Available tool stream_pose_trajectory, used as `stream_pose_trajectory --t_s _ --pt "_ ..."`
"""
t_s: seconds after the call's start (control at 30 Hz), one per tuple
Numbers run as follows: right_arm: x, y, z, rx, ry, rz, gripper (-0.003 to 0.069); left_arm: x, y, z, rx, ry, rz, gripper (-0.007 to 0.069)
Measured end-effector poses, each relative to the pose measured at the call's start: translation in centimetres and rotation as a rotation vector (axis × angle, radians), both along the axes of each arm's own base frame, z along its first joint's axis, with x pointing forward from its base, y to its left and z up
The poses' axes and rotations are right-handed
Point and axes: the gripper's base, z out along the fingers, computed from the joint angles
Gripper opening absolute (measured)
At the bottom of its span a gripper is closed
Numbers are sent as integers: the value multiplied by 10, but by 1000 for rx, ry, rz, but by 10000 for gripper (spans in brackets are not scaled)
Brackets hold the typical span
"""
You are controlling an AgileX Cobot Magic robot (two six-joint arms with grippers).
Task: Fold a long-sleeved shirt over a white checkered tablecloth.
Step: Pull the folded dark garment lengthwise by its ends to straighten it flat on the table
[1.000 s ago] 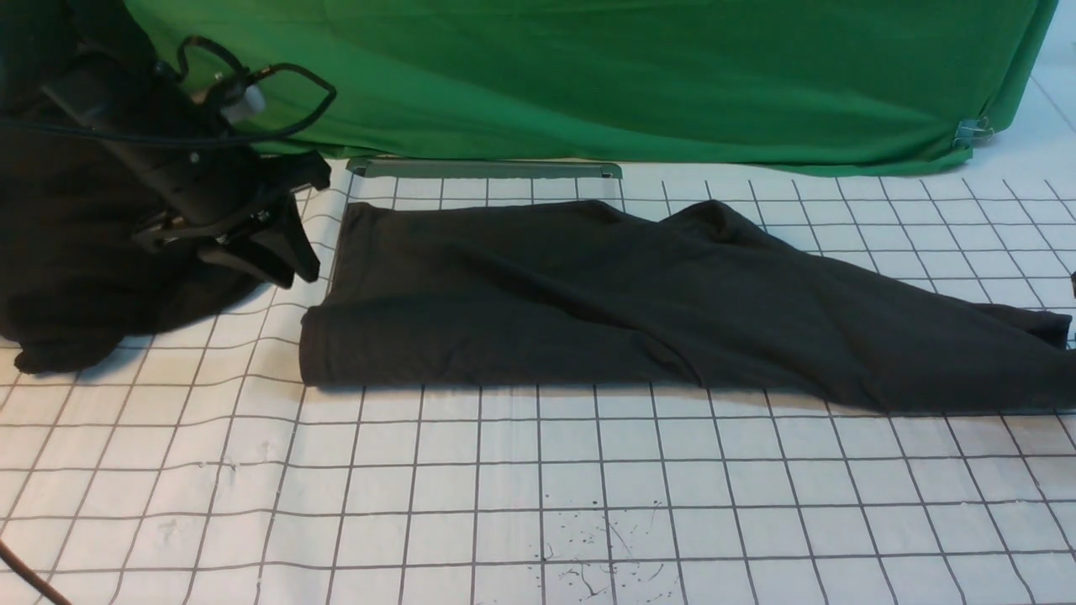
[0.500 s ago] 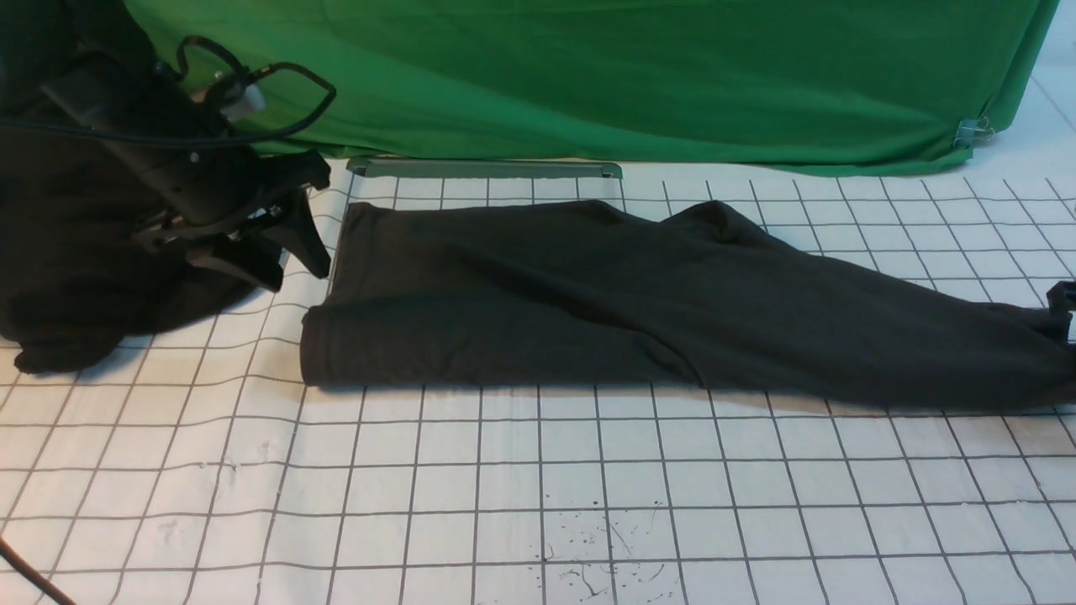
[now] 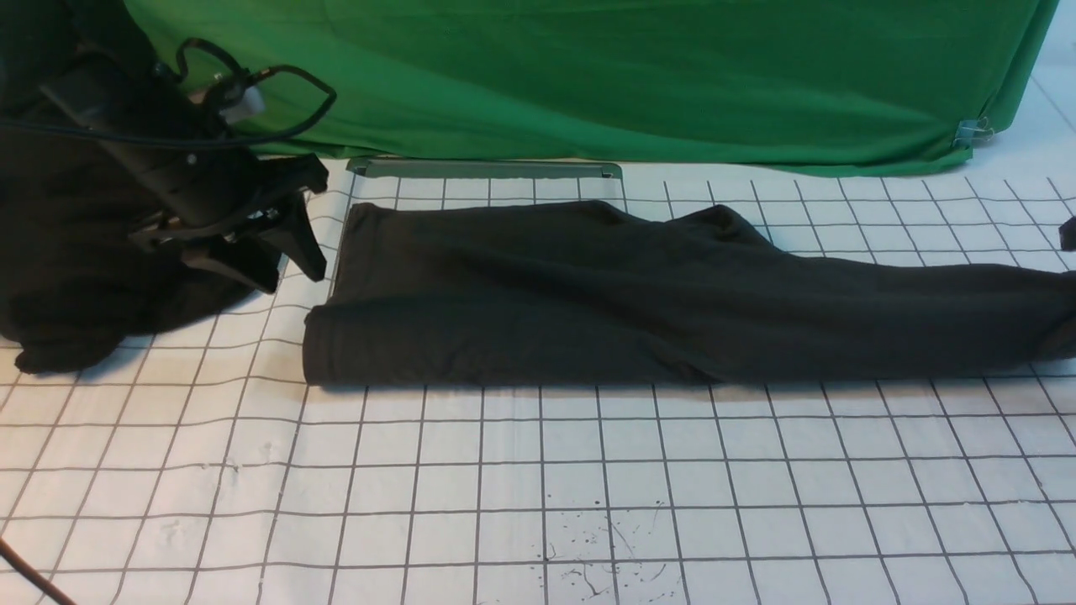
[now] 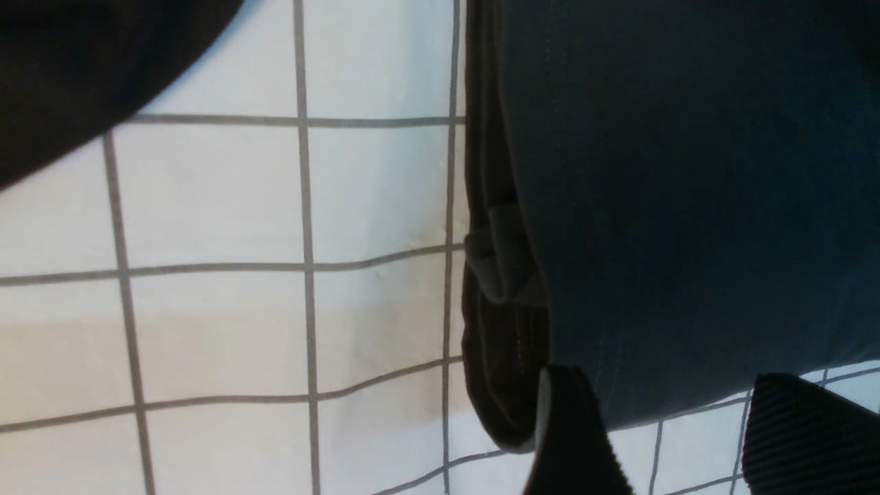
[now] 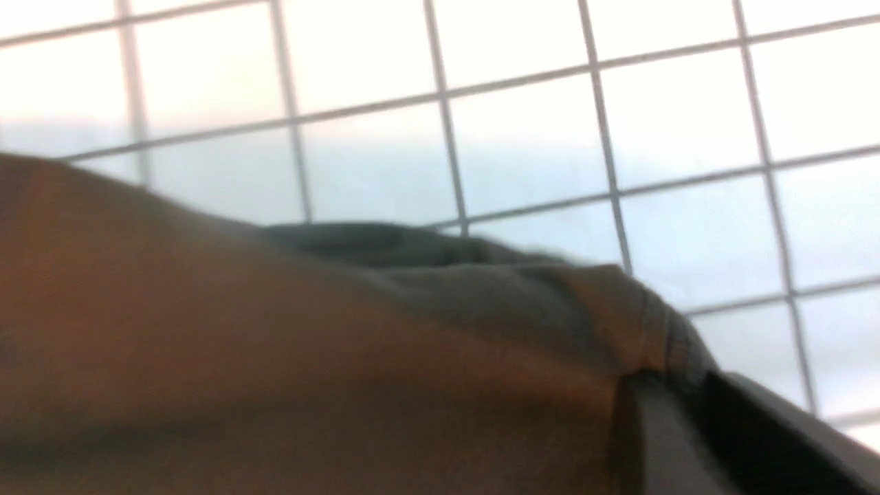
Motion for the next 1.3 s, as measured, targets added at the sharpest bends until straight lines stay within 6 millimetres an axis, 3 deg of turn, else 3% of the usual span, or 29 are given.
stream_pose_trajectory --t_s 0.1,0.17,0.2,0.23,0.3,0.37,0.4,0.47,0.6,0.77,0.93,1.17,1.27,1.3 --pt "5 -2 -21 0 30 1 222 -3 2 -1 20 26 -13 340" --pt "7 -3 -32 2 50 -6 379 -4 3 -2 38 36 -19 340" --pt "7 -3 -31 2 52 -7 442 -5 3 -3 42 39 -20 340" --pt "7 -4 -31 2 51 -8 454 -5 3 -3 42 40 -20 340" --pt "9 -5 -17 -4 47 -4 580 -10 3 -1 42 48 -11 340" --pt "10 -5 -3 -7 46 1 617 -14 3 2 41 46 -10 340" --pt "10 -5 1 -7 47 3 620 -15 3 3 41 44 -10 340" --pt "5 -3 30 9 68 -1 618 -23 2 12 31 32 -7 340" --pt "-11 4 48 64 189 8 601 -36 -7 8 24 65 -26 340" --pt "-26 9 25 107 315 12 596 -50 -23 -21 29 143 -59 340" --pt "-27 8 -4 85 257 -6 596 -40 -25 -37 40 65 -15 350" --pt "-21 6 -9 58 181 -17 596 -29 -29 -61 33 57 11 384" --pt "-19 5 -15 57 180 -19 596 -28 -30 -71 28 94 18 325" --pt "-19 5 -19 58 186 -19 596 -29 -30 -73 35 108 10 262"
